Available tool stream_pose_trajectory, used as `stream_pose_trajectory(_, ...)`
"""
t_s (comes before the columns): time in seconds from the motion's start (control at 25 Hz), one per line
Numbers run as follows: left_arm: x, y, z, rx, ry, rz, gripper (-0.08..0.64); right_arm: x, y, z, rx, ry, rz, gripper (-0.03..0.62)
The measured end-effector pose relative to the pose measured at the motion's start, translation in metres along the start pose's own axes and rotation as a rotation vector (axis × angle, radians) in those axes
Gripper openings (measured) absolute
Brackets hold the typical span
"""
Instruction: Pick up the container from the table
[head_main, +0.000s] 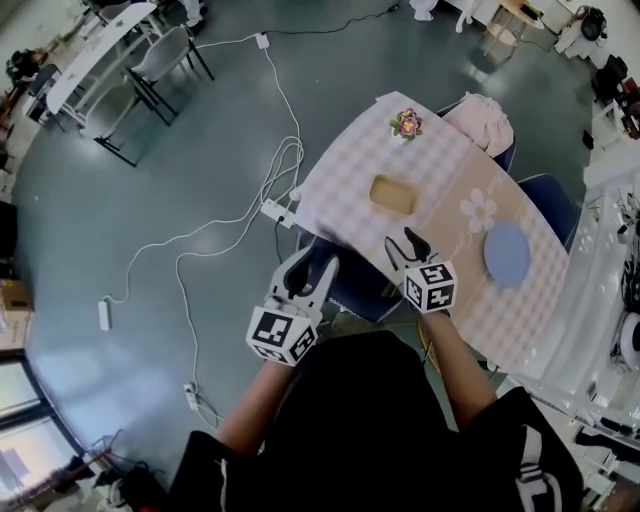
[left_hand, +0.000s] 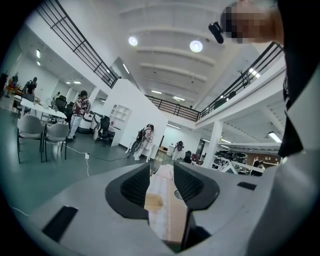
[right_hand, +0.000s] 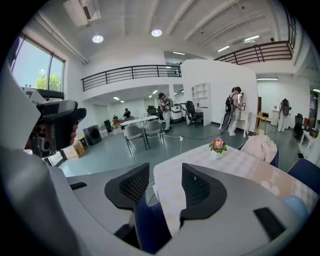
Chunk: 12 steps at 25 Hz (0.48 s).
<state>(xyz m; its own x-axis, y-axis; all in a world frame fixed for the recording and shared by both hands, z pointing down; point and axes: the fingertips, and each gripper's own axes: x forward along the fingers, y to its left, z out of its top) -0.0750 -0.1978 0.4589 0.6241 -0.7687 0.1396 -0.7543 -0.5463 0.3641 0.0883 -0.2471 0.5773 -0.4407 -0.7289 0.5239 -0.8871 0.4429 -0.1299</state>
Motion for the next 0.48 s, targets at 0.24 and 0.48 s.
stream_pose_trajectory(0.24, 0.035, 0.010, -0.015, -0.051, 0.013, 0.062, 0.129, 0.049, -0.052, -0.035, 0.007, 0.091, 0.067, 0.181)
stream_pose_trajectory(0.48, 0.053, 0.020, -0.028, -0.051, 0.051, 0.121, 0.129, 0.115, -0.092, -0.092, -0.120, 0.252, 0.122, 0.187)
